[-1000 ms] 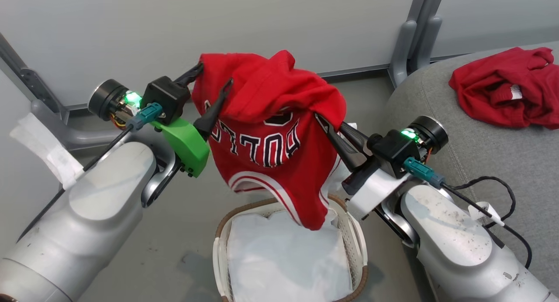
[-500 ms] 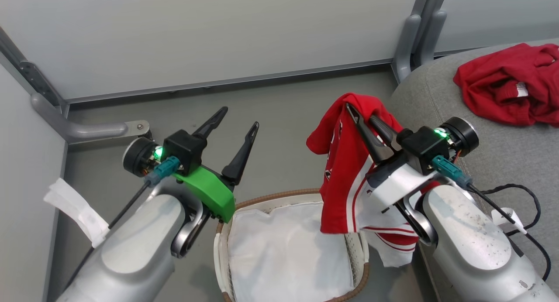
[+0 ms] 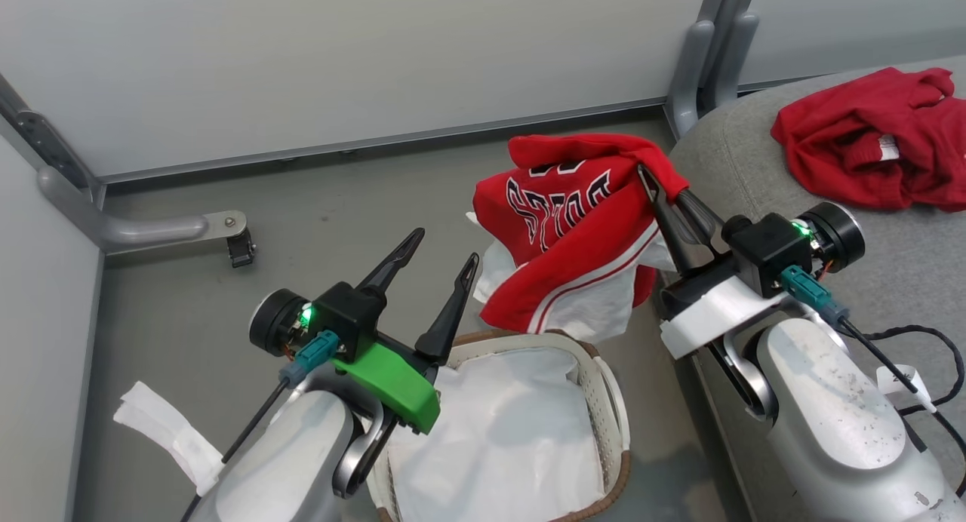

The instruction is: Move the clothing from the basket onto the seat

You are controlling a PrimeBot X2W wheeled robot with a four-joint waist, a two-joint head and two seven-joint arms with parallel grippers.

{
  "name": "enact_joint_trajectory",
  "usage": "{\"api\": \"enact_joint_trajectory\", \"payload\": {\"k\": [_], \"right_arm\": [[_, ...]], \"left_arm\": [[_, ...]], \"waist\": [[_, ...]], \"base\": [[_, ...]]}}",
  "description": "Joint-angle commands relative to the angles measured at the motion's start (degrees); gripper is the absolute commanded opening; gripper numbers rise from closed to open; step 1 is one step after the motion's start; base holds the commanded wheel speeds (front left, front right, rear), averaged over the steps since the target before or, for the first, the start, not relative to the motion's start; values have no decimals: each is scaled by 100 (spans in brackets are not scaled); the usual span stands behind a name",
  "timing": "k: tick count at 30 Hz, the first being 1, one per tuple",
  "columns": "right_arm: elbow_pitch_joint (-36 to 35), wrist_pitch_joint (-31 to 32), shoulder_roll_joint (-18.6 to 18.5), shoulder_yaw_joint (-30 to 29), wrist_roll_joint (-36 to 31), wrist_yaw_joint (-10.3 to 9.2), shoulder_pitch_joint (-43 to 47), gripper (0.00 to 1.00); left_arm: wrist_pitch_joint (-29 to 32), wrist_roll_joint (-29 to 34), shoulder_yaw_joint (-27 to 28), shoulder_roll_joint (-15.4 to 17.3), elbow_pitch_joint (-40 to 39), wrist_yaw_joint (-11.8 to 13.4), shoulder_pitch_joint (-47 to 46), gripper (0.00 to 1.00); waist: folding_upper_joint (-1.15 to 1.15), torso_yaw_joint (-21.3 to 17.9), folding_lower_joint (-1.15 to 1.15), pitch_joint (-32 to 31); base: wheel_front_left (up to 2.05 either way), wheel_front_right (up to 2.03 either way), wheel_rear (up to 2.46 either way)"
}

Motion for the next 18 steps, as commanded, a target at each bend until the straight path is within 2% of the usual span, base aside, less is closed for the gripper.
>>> {"api": "enact_joint_trajectory", "payload": {"k": [1, 9, 18], "right_arm": [[-28, -28, -1, -55, -48, -8, 64, 0], [-215, -29, 6, -290, -217, -8, 62, 0], [-515, -29, 25, -681, -341, -8, 168, 0]], "left_arm": [[-4, 97, 50, -30, -11, -41, 115, 100], [-4, 447, 166, -254, -124, -145, 237, 100], [-4, 704, 70, -322, -192, -191, 17, 100]], "waist": [[19, -65, 0, 10], [19, -674, 0, 193], [19, -1775, 0, 583]], "base": [[0, 0, 0], [0, 0, 0], [0, 0, 0]]}}
